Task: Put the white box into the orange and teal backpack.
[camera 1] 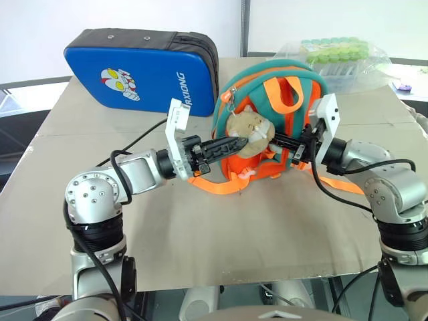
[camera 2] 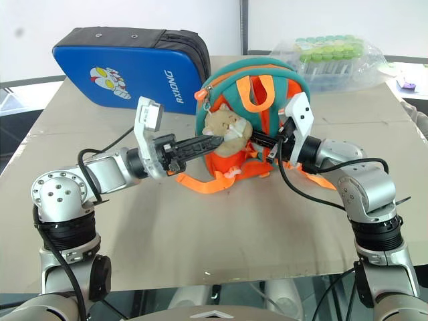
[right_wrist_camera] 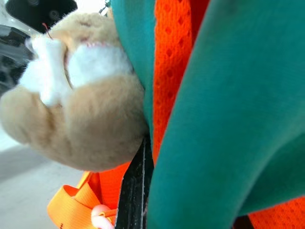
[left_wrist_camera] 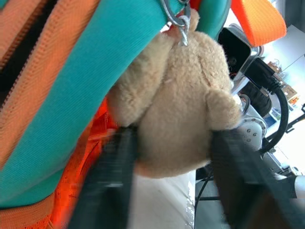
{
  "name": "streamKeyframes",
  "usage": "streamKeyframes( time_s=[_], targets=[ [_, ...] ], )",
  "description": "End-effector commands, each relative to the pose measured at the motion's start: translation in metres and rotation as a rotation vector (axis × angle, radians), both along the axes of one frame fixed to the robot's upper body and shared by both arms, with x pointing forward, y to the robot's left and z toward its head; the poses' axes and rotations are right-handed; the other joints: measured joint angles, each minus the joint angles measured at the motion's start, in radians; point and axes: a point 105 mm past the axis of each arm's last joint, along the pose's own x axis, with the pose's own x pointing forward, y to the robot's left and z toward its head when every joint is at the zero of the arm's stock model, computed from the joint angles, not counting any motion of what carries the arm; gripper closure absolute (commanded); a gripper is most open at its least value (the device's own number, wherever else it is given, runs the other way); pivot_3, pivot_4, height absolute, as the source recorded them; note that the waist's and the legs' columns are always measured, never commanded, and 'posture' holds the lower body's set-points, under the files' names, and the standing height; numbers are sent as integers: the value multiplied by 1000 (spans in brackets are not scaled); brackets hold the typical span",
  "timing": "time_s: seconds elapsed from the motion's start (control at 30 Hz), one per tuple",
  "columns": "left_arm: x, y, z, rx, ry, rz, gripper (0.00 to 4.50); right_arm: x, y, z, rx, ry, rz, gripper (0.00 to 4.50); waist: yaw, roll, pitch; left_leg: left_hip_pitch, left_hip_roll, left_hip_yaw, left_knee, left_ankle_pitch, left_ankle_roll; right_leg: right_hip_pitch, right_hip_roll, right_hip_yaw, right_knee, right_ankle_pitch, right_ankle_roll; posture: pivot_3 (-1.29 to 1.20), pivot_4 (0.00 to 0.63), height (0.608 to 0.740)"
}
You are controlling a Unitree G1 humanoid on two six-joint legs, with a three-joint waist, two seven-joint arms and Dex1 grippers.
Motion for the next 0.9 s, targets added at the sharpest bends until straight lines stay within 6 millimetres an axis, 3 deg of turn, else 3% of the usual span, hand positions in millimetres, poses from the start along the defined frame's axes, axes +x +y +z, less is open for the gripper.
streamKeyframes(
  time_s=[0.03, 0.23, 0.33, 0.4, 0.47, 0.53, 0.57, 0.63, 0.73, 0.83, 0.9],
  targets=[
    [0, 16, 28, -96, -84, 20, 4477, 6, -7, 20, 72, -70, -88, 4500, 0, 0, 0, 0, 0, 0, 0, 0, 0, 0, 0, 0, 0, 0, 0, 0, 150, 740],
    [-3, 74, 49, -140, -115, 125, 4477, 42, -54, 43, 277, -82, -423, 4500, -2, 0, 0, 0, 0, 0, 0, 0, 0, 0, 1, 0, 0, 0, 0, 0, 150, 740],
    [5, 107, 38, -124, -55, 252, 4477, 54, -84, 58, 420, -79, -584, 4500, -2, 1, 0, 0, 0, 1, 0, -1, 1, 0, 1, 1, 0, 0, 0, 0, 150, 740],
    [5, 116, 29, -102, -26, 283, 4477, 55, -92, 62, 462, -73, -635, 4500, -1, 1, 0, 0, 0, 1, 0, -1, 1, 0, 1, 1, 0, 0, 0, 0, 150, 740],
    [13, 127, -21, 58, 121, 376, 4477, 61, -114, 66, 564, -51, -758, 4500, -1, 1, 0, -1, 0, 1, -1, -1, 1, 0, 1, -1, -1, 0, 0, 0, 150, 740],
    [20, 144, -84, 261, 280, 529, 4477, 62, -138, 72, 663, -50, -870, 4500, -1, 2, 0, 0, 0, 1, -2, -1, 1, -1, 1, 1, -1, 0, 0, 0, 150, 740],
    [23, 149, -105, 344, 312, 594, 4477, 60, -145, 76, 671, -80, -909, 4500, 2, 3, -1, 1, 0, 2, -3, -1, 1, -1, 0, 2, -1, 0, 0, 0, 150, 740],
    [25, 150, -122, 407, 317, 648, 4477, 56, -150, 82, 647, -127, -940, 4500, 8, 2, -1, -1, 0, 2, -3, -1, 1, 0, 0, -1, -2, 0, 0, 0, 150, 740],
    [39, 133, -121, 339, 257, 668, 4477, 49, -143, 87, 610, -152, -924, 4500, 11, 3, -1, -1, 0, 2, -3, -1, 1, 0, -1, -1, -2, 0, 0, 0, 150, 740],
    [48, 112, -83, 194, 74, 608, 4477, 37, -119, 85, 517, -167, -814, 4500, 14, 2, -1, -2, 0, 2, -3, -1, 1, 0, -1, -2, -2, 0, 0, 0, 150, 740],
    [50, 105, -68, 167, 38, 566, 4477, 26, -105, 82, 482, -147, -733, 4500, 9, 3, -1, -2, 0, 2, -3, -1, 2, -1, -1, -1, -3, 0, 0, 0, 150, 740]
  ],
)
